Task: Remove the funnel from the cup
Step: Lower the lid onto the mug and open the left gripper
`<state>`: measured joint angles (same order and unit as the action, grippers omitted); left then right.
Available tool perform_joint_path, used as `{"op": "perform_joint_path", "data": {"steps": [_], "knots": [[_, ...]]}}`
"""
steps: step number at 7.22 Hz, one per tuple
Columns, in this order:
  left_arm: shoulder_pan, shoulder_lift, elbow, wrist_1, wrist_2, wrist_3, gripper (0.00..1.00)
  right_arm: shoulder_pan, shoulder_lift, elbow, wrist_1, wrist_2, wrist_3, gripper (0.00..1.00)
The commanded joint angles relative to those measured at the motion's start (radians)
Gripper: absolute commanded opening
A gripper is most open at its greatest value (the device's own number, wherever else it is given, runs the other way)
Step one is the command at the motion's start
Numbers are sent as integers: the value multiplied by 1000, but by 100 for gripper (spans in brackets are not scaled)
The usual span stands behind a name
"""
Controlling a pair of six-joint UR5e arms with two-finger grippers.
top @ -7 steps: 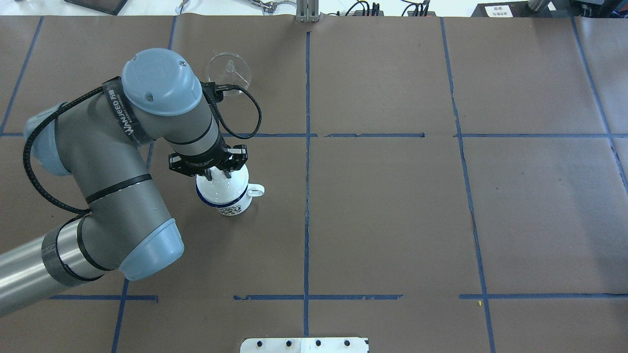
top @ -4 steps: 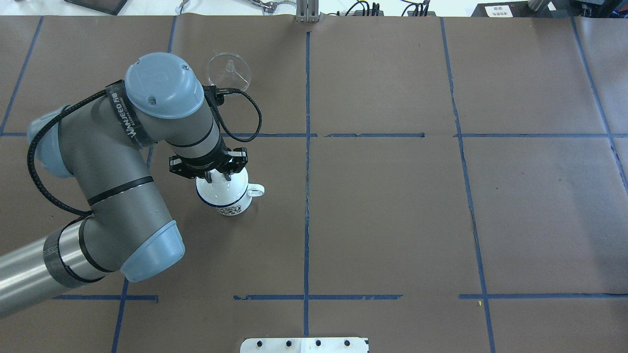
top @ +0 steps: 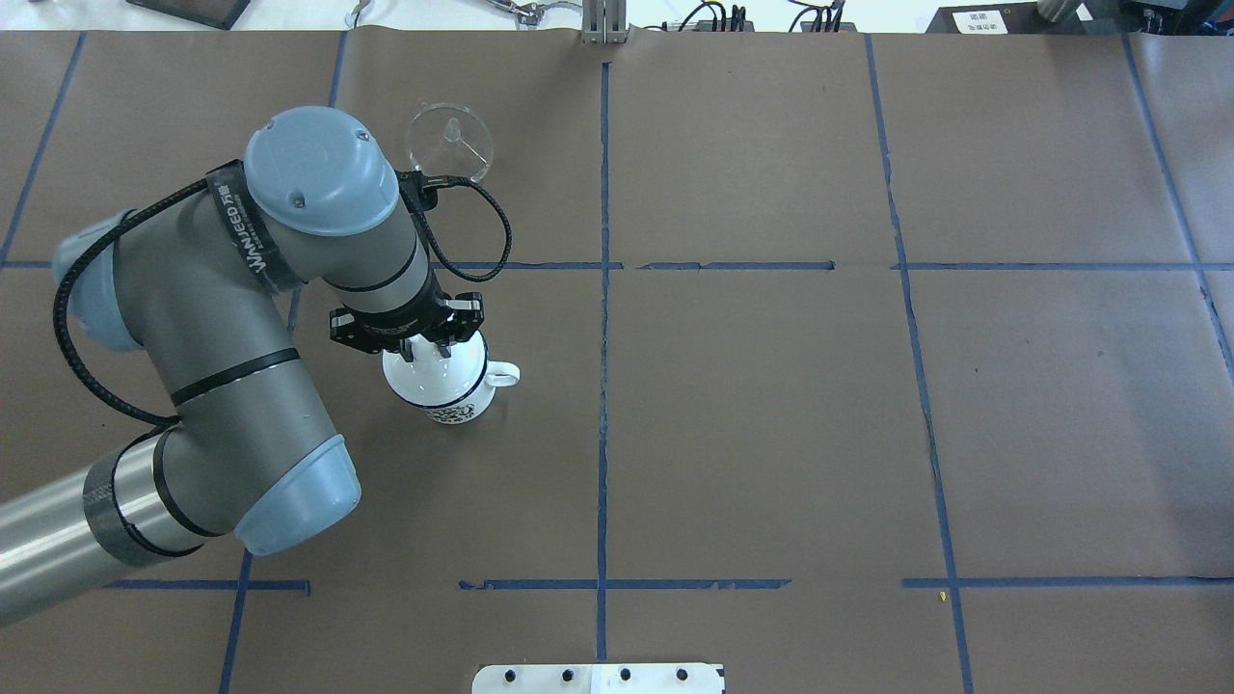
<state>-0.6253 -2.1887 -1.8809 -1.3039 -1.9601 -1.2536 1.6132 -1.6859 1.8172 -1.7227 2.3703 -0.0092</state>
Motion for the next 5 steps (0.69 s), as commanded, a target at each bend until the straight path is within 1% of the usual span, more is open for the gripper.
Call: {"op": "perform_joint_path", "data": {"steps": [1, 4, 5], "knots": [[4, 1, 0, 0, 1, -1, 3, 1, 0, 1, 0, 0, 0, 100], [7, 0, -3, 0, 0, -1, 3, 1, 0, 1, 0, 0, 0, 100], [7, 1, -3, 0, 1, -3, 38, 1, 0, 1, 0, 0, 0, 100]]}}
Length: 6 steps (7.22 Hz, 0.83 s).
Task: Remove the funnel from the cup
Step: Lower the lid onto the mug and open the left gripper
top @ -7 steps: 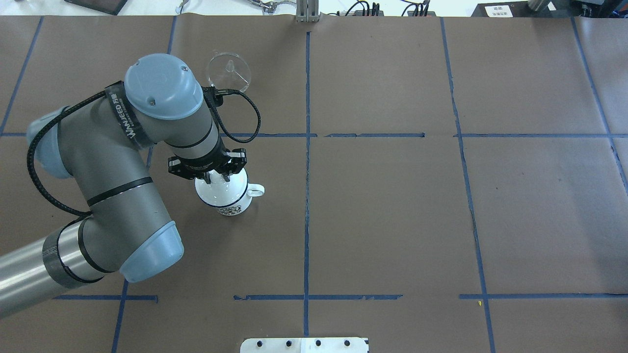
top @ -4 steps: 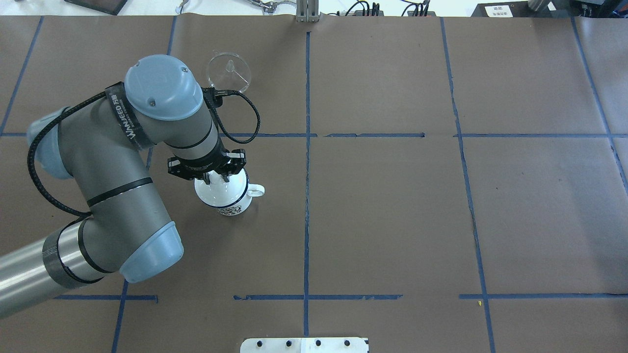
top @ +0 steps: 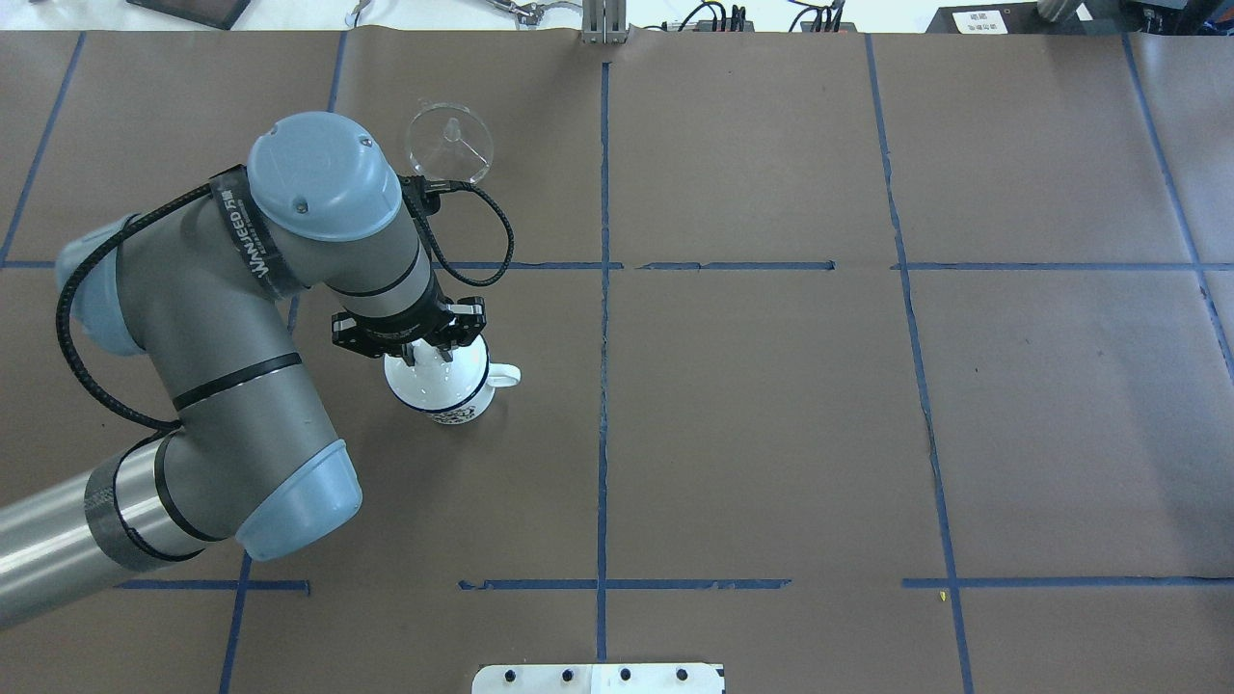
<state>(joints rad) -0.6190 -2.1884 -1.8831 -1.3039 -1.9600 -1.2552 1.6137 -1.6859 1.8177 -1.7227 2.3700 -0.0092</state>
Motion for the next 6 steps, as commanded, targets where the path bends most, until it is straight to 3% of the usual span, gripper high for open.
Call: {"op": "perform_joint_path", "data": {"steps": [1, 6], "knots": [[1, 1, 1, 0, 3, -1, 99, 0, 0, 0, 0, 0, 0, 100], [-8, 1, -11, 3, 0, 0, 100, 0, 0, 2, 0, 2, 0, 100]]}}
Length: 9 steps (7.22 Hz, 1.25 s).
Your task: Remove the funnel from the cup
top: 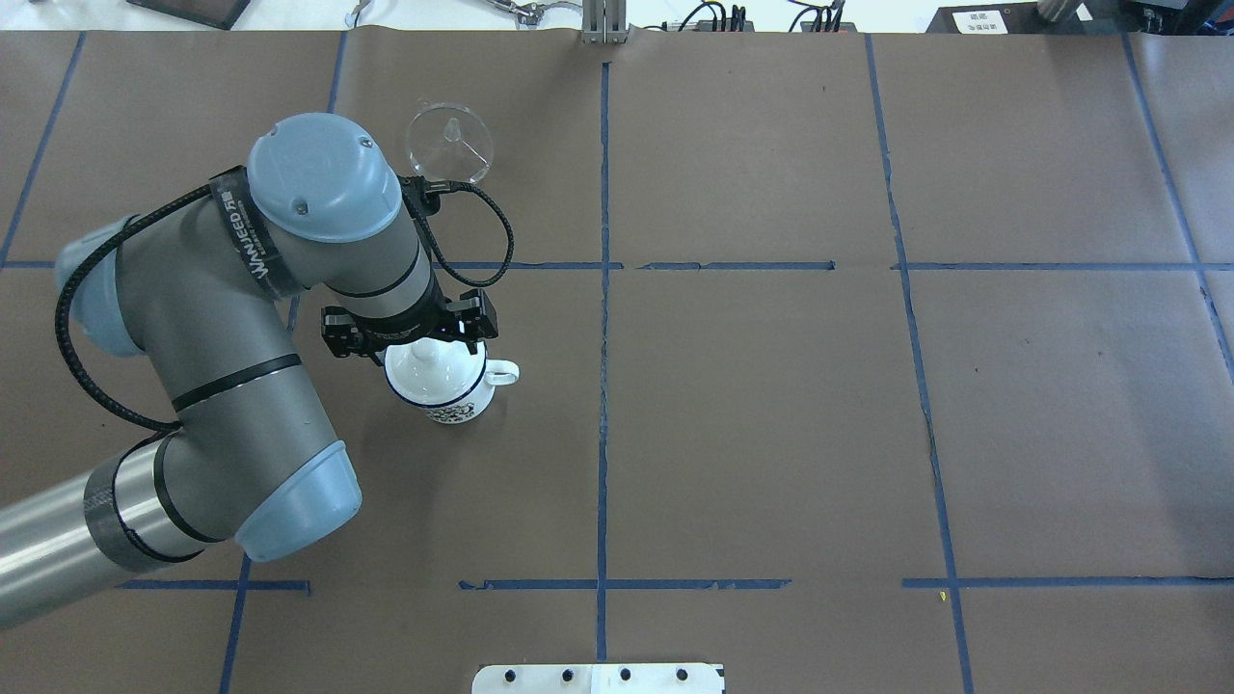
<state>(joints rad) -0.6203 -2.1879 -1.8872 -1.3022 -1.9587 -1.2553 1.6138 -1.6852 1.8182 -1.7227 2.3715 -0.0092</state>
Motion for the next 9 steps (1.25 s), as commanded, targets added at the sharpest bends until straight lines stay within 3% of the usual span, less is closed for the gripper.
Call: {"op": "perform_joint_path", "data": {"steps": [1, 3, 6, 8, 9], "knots": [[-36, 0, -15, 7, -3, 10, 100, 1, -1, 6, 0, 0, 0, 100], [-167, 69, -48, 15, -133, 203, 100, 1, -1, 6, 0, -2, 0, 100], [-390, 311, -109, 18, -167, 628, 100, 3, -2, 7, 0, -3, 0, 100], [-623, 494, -57, 6, -274, 997, 100, 3, -2, 7, 0, -3, 0, 100], [-744, 525, 47, 4, -342, 1187, 100, 3, -1, 6, 0, -3, 0, 100]]}}
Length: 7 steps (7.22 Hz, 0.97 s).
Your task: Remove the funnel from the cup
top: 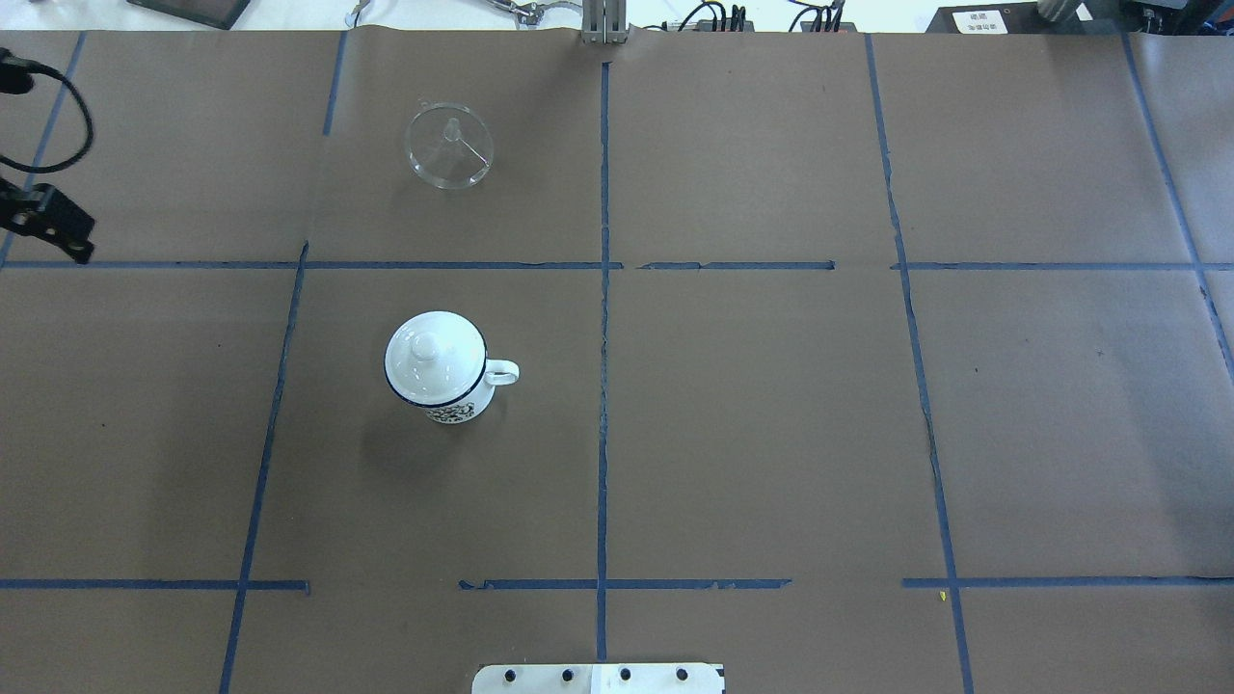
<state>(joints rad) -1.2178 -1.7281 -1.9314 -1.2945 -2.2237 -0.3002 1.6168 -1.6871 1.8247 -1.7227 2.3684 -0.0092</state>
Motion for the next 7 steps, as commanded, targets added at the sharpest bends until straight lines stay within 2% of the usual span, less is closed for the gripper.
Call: {"op": "perform_joint_path", "data": {"steps": [1, 2, 3, 7], "knots": [[-245, 68, 238, -14, -162, 365, 100, 0, 0, -2, 0, -1, 0, 100], [-267, 106, 346, -135, -183, 431, 100, 0, 1, -2, 0, -1, 0, 100], [-269, 160, 373, -257, -183, 412, 100, 2, 1, -1, 0, -1, 0, 100], [-290, 160, 359, -273, -177, 377, 100, 12, 1, 1, 0, -1, -2, 100]]}}
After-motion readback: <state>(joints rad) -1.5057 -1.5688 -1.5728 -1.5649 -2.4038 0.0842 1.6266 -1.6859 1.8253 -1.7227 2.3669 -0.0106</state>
